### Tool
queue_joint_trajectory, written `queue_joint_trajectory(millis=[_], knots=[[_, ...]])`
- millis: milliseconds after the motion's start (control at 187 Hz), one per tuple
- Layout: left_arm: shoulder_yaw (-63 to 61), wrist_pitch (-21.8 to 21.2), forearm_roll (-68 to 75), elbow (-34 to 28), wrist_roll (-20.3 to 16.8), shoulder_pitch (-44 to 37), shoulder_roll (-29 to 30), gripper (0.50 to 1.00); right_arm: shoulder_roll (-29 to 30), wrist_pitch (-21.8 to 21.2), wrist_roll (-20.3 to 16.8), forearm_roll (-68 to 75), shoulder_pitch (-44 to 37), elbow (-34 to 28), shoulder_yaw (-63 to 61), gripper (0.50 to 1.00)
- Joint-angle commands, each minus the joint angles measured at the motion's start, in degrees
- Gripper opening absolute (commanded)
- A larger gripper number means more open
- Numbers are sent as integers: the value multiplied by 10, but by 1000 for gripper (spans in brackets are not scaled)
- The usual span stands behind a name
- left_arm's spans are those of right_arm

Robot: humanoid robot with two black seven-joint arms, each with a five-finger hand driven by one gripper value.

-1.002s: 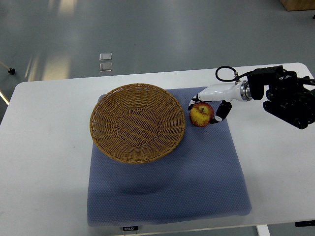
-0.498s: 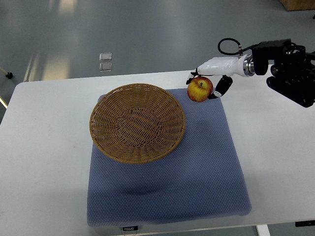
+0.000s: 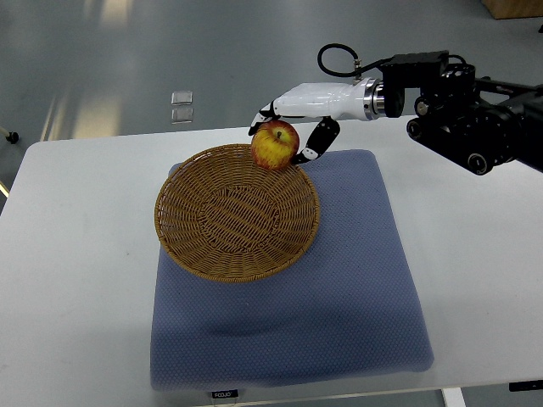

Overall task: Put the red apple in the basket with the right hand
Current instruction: 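Lift the apple with the right hand and carry it over the basket, then lower the apple into the basket and open the right hand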

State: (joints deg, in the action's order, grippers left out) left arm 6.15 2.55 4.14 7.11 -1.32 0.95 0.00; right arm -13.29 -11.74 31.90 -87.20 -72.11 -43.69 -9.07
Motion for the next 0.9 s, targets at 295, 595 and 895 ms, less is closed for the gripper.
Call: queue_joint_trajectory(millis=[295, 595, 895], knots=[[0, 0, 1, 0, 0, 0, 0, 1000, 54, 0, -3, -2, 32, -3, -4, 772], [0, 0, 1, 0, 0, 0, 0, 1000, 67, 8, -9, -9, 51, -2, 2, 774], [0, 0, 0, 0, 0, 0, 0, 1000, 69, 14, -18, -8, 50, 1, 0, 831]])
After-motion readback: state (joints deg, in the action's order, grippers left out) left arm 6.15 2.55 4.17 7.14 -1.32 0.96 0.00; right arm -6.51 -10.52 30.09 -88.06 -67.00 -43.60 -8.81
